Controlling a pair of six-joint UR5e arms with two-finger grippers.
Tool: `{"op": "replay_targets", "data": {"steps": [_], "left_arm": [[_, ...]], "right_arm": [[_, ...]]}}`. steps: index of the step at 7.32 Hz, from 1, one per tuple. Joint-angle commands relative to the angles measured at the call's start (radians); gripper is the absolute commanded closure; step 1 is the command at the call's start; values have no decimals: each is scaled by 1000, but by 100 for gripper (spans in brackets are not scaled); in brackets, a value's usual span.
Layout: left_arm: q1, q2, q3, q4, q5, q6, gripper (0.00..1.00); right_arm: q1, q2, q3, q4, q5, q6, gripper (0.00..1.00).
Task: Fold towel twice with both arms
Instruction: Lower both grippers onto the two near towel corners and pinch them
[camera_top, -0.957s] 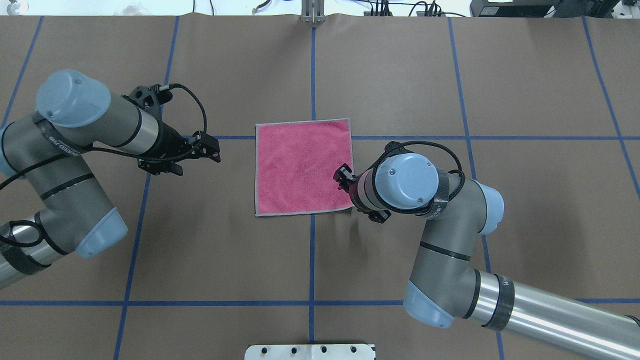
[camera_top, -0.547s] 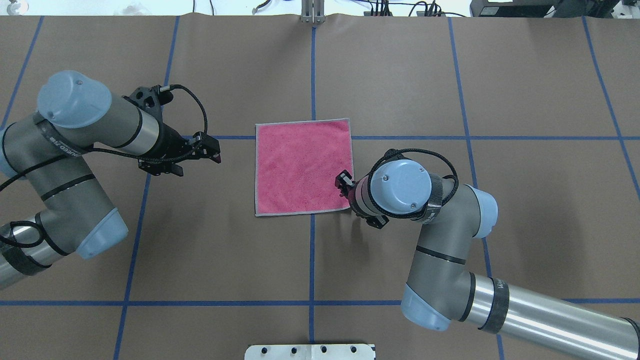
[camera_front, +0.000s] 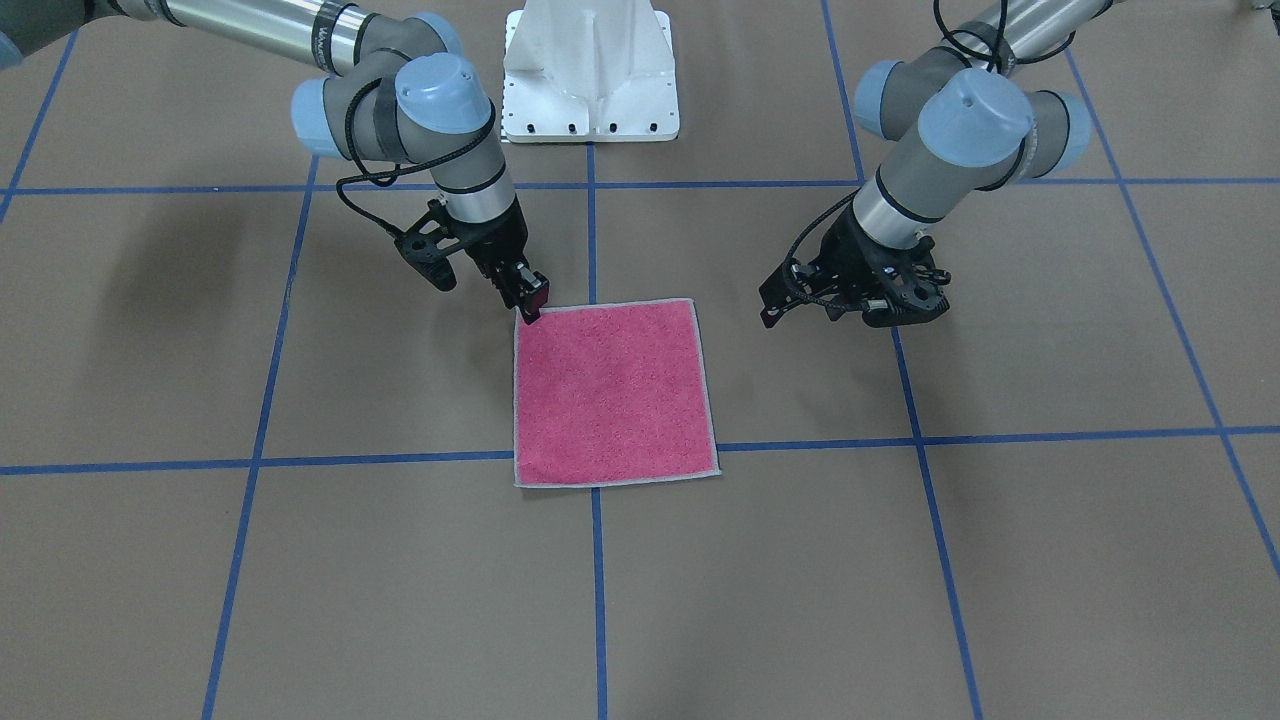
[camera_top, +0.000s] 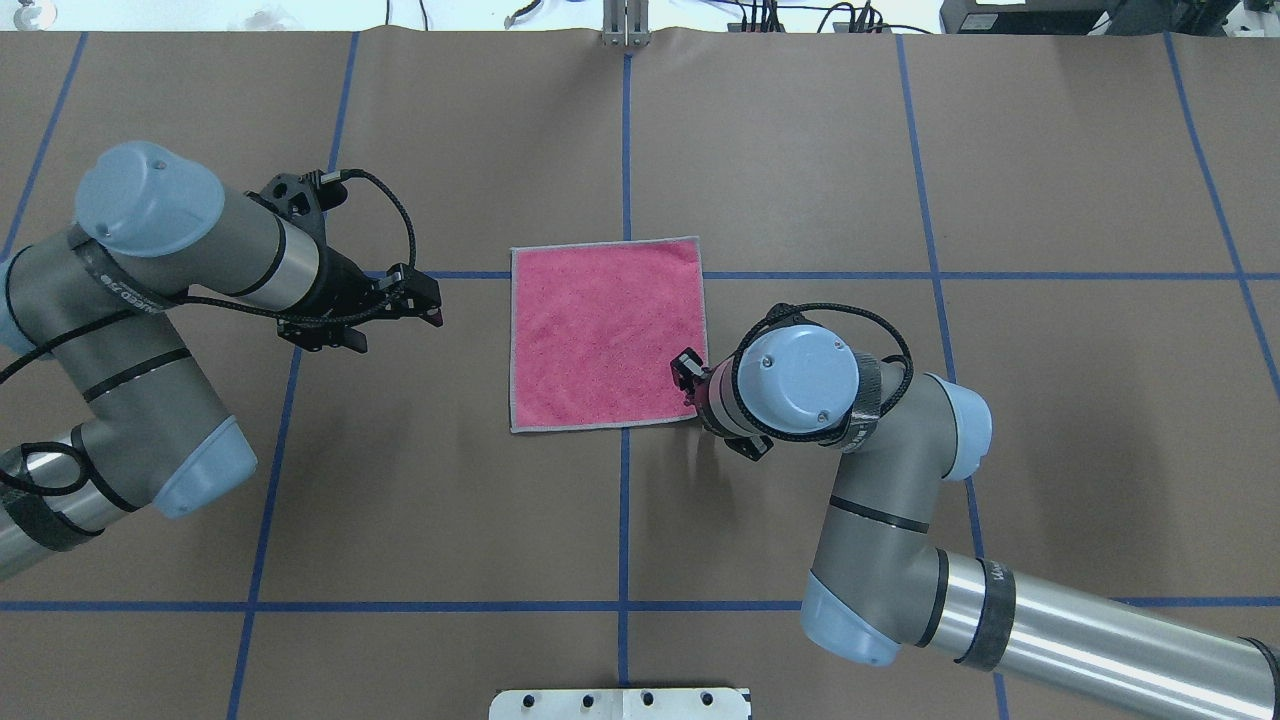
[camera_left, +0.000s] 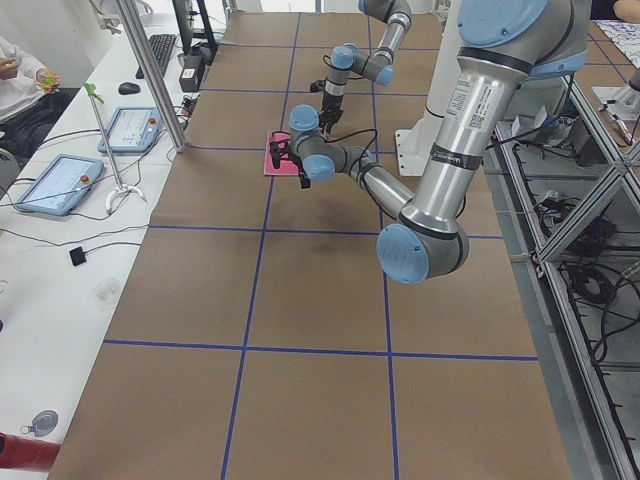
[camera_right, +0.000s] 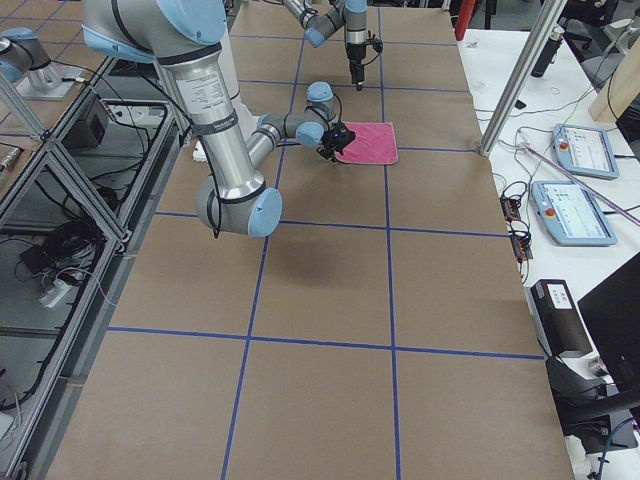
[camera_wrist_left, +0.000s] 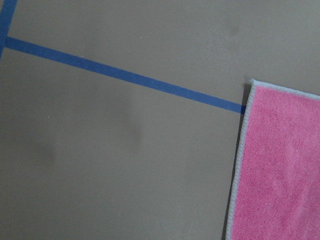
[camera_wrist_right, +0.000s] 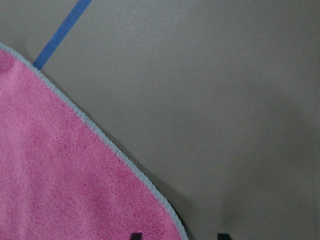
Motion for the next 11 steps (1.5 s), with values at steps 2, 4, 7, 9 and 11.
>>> {"op": "replay_targets", "data": {"steps": [2, 4, 7, 9, 11], "left_arm": [[0, 0, 0, 0, 0, 0, 0], [18, 0, 0, 0, 0, -1, 0], [59, -24, -2, -11, 18, -116, 0], [134, -29, 14, -78, 133, -261, 0], [147, -28, 15, -118, 155, -404, 0]], "right_arm": [[1, -1, 6, 2, -5, 3, 100], [5, -3, 22, 5, -21, 1, 100], [21, -5, 55, 8, -61, -9, 100], [27, -3, 75, 9, -64, -14, 100], [28, -3, 79, 9, -66, -13, 100]]}}
